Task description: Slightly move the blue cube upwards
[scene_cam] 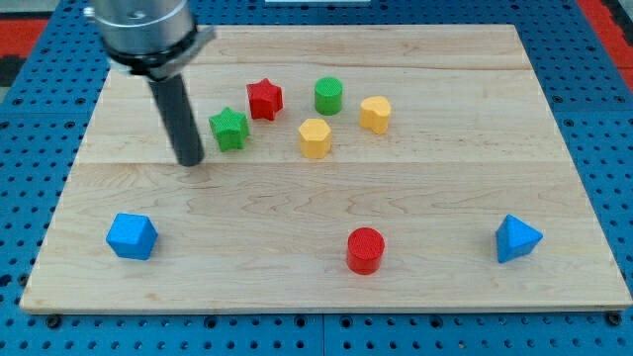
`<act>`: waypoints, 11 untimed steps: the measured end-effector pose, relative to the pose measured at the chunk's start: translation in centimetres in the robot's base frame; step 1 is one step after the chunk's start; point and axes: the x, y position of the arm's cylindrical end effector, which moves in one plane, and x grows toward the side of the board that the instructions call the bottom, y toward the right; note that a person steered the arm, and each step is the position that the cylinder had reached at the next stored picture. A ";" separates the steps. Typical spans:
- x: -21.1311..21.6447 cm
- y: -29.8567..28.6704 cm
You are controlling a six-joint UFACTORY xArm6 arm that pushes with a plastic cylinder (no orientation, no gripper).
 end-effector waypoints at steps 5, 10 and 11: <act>14.9 -2.4; 12.7 -0.3; 13.3 -0.4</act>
